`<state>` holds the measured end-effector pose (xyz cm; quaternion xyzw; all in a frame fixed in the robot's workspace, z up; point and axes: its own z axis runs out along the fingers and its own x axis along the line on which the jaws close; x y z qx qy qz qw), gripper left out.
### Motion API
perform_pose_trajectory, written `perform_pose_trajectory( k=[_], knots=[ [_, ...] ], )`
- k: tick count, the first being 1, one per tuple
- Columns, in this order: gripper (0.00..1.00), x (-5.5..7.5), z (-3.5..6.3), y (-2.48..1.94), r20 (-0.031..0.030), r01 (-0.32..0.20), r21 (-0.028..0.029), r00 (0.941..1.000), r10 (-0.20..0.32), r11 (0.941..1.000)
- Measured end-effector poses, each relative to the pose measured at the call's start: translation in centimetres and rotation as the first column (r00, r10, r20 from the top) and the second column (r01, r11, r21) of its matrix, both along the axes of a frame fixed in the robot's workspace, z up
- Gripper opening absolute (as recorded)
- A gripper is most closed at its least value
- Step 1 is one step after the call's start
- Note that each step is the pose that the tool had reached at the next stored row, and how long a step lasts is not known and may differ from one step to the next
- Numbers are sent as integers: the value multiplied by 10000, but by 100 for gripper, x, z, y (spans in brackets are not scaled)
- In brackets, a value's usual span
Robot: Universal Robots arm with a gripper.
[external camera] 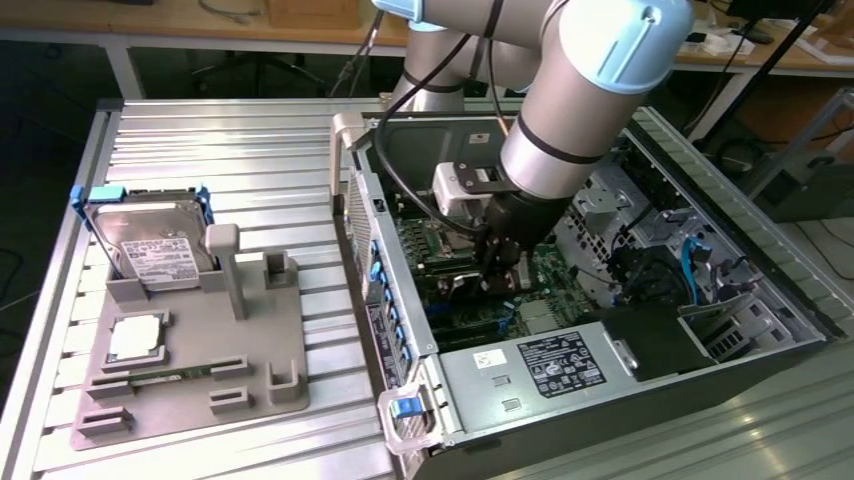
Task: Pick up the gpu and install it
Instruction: 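Insert the gpu into the slot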
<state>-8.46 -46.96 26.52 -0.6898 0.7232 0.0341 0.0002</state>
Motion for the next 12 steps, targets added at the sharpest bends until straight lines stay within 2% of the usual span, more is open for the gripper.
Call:
perform_pose_trajectory(
  k=[11,12],
  knots=[
    [27,0,25,0,-5,0,0,10000,0,10000],
    [27,0,25,17,-5,0,0,10000,0,10000]
  ],
)
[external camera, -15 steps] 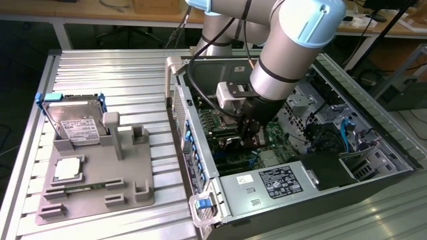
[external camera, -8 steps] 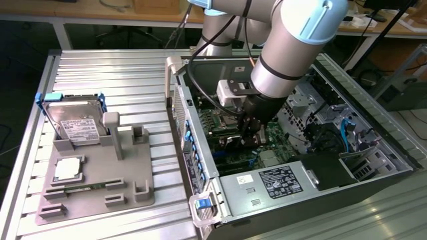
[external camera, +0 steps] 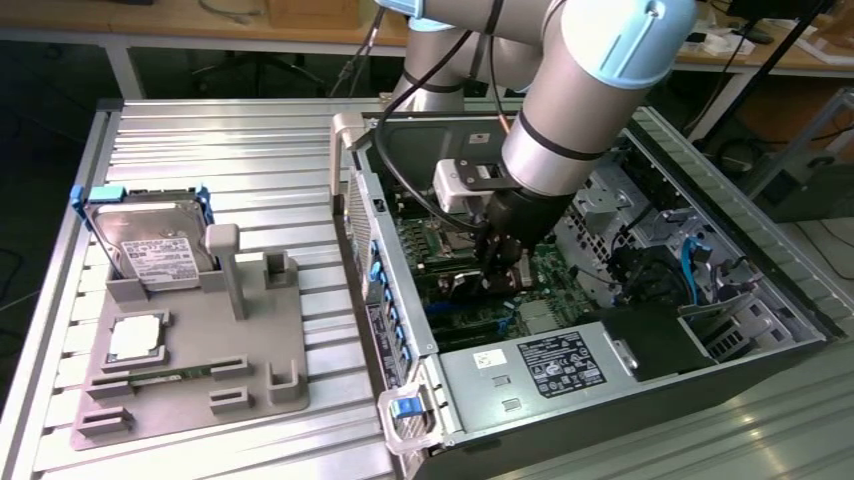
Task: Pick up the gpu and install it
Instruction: 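Insert the gpu into the slot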
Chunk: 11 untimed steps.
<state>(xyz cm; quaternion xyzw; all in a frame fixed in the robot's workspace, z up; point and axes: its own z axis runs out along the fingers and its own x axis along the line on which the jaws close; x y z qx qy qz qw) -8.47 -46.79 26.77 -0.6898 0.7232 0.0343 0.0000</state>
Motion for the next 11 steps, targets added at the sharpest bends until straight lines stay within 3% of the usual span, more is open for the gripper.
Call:
perform_pose_trajectory(
  k=[8,11],
  knots=[
    [27,-1,-135,29,2,1,3,10000,-1,10000],
    [27,-1,-79,51,3,-2,1,10000,2,10000]
  ],
)
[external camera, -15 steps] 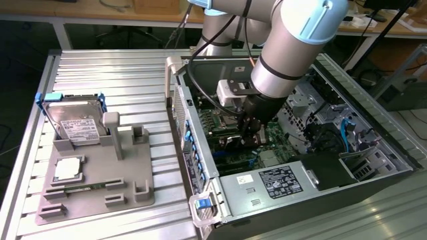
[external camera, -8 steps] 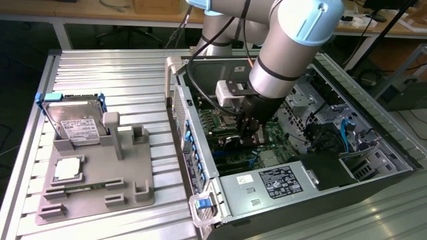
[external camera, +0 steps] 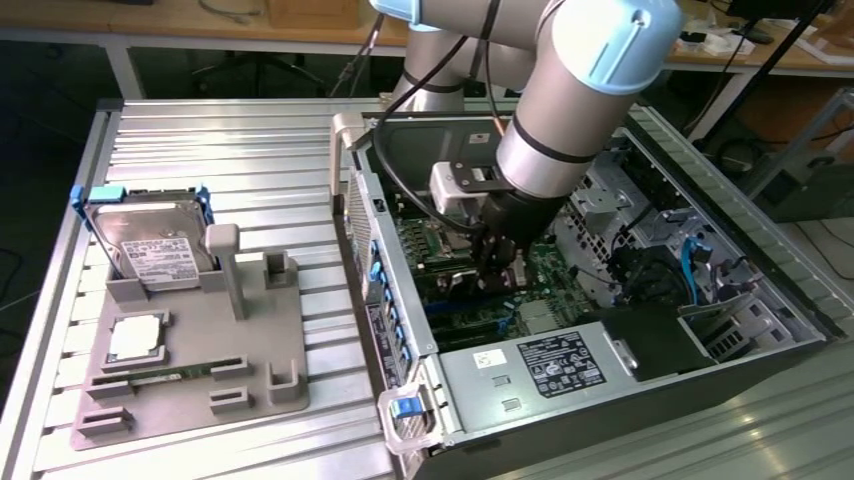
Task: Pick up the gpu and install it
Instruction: 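Insert the gpu into the slot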
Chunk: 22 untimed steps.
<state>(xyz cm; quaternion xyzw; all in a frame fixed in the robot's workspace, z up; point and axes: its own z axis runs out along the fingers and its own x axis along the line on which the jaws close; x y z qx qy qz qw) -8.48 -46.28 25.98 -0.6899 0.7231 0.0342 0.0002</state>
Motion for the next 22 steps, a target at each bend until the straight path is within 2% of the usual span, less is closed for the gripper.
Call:
perform_pose_trajectory(
  k=[3,12,22],
  knots=[
    [27,0,-5,21,0,0,0,10000,0,10000],
    [27,0,-71,22,5,0,2,10000,0,10000],
    [27,0,-53,19,5,11,1,10000,-11,10000]
  ],
)
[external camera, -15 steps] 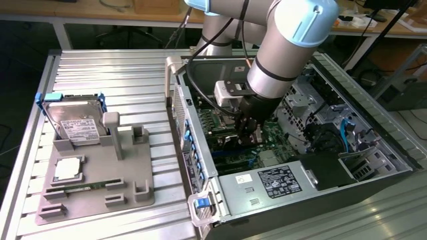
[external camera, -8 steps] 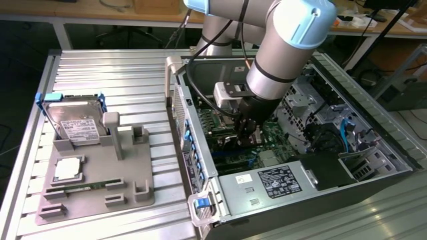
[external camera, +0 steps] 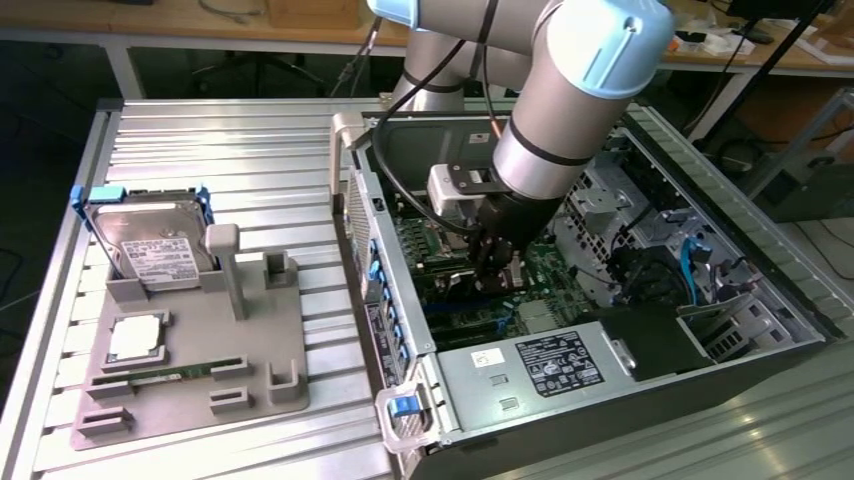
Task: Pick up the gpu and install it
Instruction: 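Insert the gpu into the slot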
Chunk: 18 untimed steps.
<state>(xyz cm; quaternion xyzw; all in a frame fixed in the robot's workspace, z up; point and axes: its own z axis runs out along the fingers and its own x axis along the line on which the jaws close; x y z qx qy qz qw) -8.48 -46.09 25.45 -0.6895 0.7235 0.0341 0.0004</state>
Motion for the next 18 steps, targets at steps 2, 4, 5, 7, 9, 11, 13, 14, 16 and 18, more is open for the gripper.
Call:
perform_pose_trajectory(
  k=[2,4,5,7,9,11,13,14,16,18],
  knots=[
    [27,0,13,0,0,10,-1,10000,-10,10000],
    [27,0,13,0,1,11,1,10000,-11,10000],
    [27,0,16,-2,-1,17,-3,10000,-17,10000],
    [27,0,16,-14,-2,66,-4,10000,-66,10000],
    [27,0,15,-14,-1,73,-2,10000,-73,10000],
    [27,-1,13,-14,0,73,-2,10000,-73,10000],
    [27,-3,3,-11,4,72,-2,10000,-72,10000],
    [27,-5,-3,-8,6,73,-3,10000,-73,10000],
    [27,-8,-15,-4,12,72,-5,10000,-72,10000],
    [27,-10,-26,-1,13,71,-12,10000,-71,10000]
  ],
)
